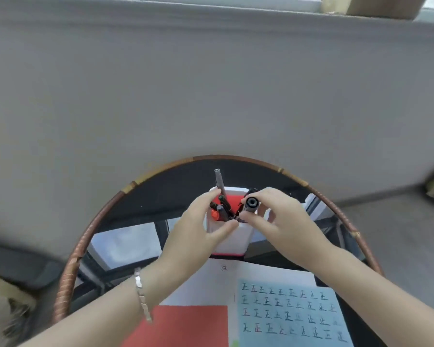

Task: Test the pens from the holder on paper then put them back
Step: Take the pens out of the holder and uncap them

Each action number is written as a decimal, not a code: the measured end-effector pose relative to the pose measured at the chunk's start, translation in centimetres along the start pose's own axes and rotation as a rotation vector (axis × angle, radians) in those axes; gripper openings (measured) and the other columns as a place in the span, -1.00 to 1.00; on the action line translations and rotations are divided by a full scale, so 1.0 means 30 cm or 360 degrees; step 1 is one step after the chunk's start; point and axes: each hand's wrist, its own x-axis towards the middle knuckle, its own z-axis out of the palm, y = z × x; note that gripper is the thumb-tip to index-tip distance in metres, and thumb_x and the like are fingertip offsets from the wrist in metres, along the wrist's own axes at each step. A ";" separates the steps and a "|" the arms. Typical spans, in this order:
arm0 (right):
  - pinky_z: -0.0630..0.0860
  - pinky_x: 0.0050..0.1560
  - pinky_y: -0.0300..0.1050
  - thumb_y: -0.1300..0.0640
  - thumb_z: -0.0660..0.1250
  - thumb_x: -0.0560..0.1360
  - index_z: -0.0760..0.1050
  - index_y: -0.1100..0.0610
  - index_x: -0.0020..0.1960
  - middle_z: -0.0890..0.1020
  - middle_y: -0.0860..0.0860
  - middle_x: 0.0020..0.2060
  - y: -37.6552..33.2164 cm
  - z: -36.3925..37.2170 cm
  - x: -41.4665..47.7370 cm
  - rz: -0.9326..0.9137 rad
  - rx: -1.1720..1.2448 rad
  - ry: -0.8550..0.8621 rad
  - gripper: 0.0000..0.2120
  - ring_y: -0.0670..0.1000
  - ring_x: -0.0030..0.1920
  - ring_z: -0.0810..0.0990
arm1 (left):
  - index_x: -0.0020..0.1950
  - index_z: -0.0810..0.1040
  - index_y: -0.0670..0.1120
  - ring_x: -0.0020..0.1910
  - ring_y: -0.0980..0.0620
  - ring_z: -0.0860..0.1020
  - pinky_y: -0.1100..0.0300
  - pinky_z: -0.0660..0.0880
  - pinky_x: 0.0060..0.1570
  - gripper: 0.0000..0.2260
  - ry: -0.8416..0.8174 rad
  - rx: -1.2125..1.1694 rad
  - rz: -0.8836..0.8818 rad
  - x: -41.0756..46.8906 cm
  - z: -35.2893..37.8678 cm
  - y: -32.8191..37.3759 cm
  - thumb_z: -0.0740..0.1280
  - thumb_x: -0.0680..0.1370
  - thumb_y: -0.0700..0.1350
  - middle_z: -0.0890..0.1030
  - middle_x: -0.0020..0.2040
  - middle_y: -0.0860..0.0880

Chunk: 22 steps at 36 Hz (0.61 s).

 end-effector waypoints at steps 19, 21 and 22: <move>0.51 -0.37 -0.28 0.11 0.29 0.50 0.47 0.13 -0.15 0.56 -0.05 -0.44 -0.297 -0.133 -0.283 0.0783 0.1717 0.0600 -0.90 -0.08 -0.43 0.52 | 0.18 0.44 -0.06 -0.13 0.00 0.48 0.18 0.38 -0.17 -0.81 0.0001 0.0501 0.0518 -0.302 -0.045 0.284 0.17 0.59 -0.10 0.50 -0.10 0.05; 0.46 -0.38 -0.25 0.09 0.34 0.47 0.43 0.12 -0.19 0.51 -0.07 -0.48 -0.301 -0.115 -0.306 0.0826 0.1584 0.0456 -0.86 -0.07 -0.45 0.47 | 0.07 0.45 -0.08 -0.16 0.02 0.47 0.21 0.35 -0.21 -0.87 -0.0086 0.0430 0.0488 -0.326 -0.037 0.290 0.15 0.59 -0.12 0.52 -0.12 0.01; 0.42 -0.41 -0.26 0.07 0.34 0.47 0.40 0.12 -0.22 0.47 -0.10 -0.53 -0.303 -0.104 -0.314 0.0840 0.1510 0.0408 -0.82 -0.07 -0.49 0.42 | 0.01 0.44 -0.07 -0.20 0.04 0.46 0.23 0.34 -0.24 -0.90 -0.0148 0.0383 0.0467 -0.336 -0.034 0.290 0.15 0.59 -0.12 0.52 -0.15 0.00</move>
